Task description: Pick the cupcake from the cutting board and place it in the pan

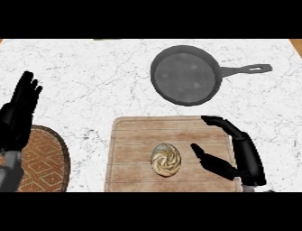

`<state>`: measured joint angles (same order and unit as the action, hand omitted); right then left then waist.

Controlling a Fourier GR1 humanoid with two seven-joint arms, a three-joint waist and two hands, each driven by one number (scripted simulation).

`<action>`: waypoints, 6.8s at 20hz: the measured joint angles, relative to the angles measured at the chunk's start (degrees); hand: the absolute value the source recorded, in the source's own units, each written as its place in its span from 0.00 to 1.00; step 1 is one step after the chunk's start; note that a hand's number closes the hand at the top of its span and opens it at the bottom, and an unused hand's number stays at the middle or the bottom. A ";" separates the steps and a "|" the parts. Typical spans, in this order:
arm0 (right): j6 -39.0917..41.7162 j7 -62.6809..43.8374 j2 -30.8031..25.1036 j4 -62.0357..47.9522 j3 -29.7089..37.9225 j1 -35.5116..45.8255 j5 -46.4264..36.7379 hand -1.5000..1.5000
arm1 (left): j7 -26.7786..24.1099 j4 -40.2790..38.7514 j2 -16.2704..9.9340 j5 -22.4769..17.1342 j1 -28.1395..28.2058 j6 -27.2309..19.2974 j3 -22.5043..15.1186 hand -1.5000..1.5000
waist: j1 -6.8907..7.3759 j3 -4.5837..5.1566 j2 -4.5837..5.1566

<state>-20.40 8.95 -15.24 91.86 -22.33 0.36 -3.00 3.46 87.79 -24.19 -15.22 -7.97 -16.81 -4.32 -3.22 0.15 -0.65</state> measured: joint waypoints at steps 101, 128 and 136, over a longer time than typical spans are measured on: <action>43.10 -63.65 13.15 -0.87 -12.79 17.03 -36.44 1.00 | -0.78 -5.89 9.77 10.33 -5.56 9.67 5.91 0.50 | 3.26 -0.14 0.64; 25.86 -67.18 15.04 1.09 -35.49 39.07 -41.12 1.00 | 1.54 -4.20 11.60 12.58 -6.17 11.10 6.89 0.50 | 4.34 -0.13 0.42; 21.43 -68.04 14.97 4.83 -27.15 44.40 -46.60 1.00 | 1.11 -3.81 11.28 12.51 -5.21 11.67 7.53 0.50 | 3.73 -0.14 0.49</action>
<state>1.03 -59.09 -0.27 96.69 -49.48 44.76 -49.60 4.57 83.98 -12.91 -2.71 -13.18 -5.15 3.21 0.51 0.01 -0.15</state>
